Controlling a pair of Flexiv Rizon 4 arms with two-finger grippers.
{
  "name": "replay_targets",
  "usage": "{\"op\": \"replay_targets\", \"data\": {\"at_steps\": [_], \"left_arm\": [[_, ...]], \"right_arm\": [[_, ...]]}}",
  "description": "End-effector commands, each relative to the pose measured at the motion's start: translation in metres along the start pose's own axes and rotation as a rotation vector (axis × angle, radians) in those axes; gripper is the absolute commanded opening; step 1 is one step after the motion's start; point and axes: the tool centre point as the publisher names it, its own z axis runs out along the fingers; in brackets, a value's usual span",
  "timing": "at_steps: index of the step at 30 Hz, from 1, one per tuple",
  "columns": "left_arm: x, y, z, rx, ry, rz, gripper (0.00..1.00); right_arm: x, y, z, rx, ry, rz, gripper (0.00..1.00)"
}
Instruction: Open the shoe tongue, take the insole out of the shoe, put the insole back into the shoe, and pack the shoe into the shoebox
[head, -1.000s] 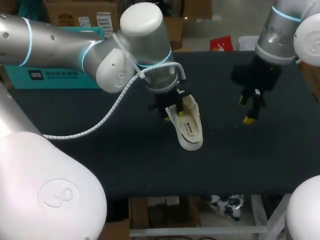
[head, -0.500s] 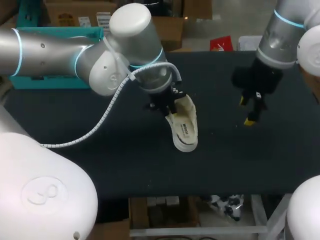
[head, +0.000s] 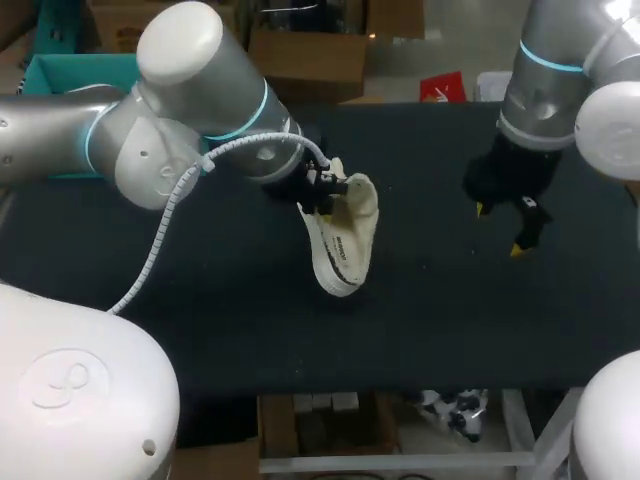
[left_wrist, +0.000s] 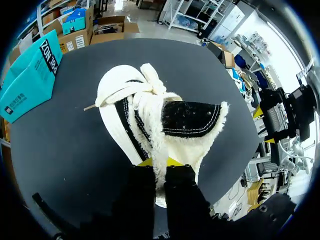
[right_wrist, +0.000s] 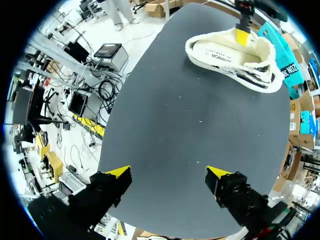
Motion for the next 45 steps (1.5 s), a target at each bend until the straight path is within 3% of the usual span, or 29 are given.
{"op": "replay_targets", "data": {"at_steps": [1,8,16,21,27,33,36,45], "left_arm": [[-0.008,0.010,-0.052,0.103,-0.004,0.112,0.00],[-0.032,-0.019,-0.109,0.239,0.002,0.323,0.00],[-0.087,-0.094,-0.189,0.405,-0.021,0.566,0.00],[-0.131,-0.133,-0.219,0.407,-0.056,0.761,0.00],[-0.181,-0.161,-0.243,0.404,-0.090,0.933,0.00],[-0.236,-0.179,-0.248,0.440,-0.195,1.001,0.00],[-0.270,-0.187,-0.247,0.453,-0.248,0.991,0.00],[-0.368,-0.205,-0.226,0.435,-0.254,0.895,0.00]], "right_arm": [[-0.008,0.000,-0.002,0.004,0.044,-0.088,1.00],[-0.008,0.000,-0.002,0.004,0.044,-0.088,1.00],[-0.008,0.000,-0.002,0.004,0.044,-0.088,1.00],[-0.008,0.000,-0.002,0.004,0.044,-0.088,1.00],[-0.008,0.000,-0.002,0.004,0.044,-0.088,1.00],[-0.008,0.000,-0.002,0.004,0.044,-0.088,1.00],[-0.008,0.000,-0.002,0.004,0.044,-0.088,1.00],[-0.008,0.000,-0.002,0.004,0.044,-0.088,1.00]]}}
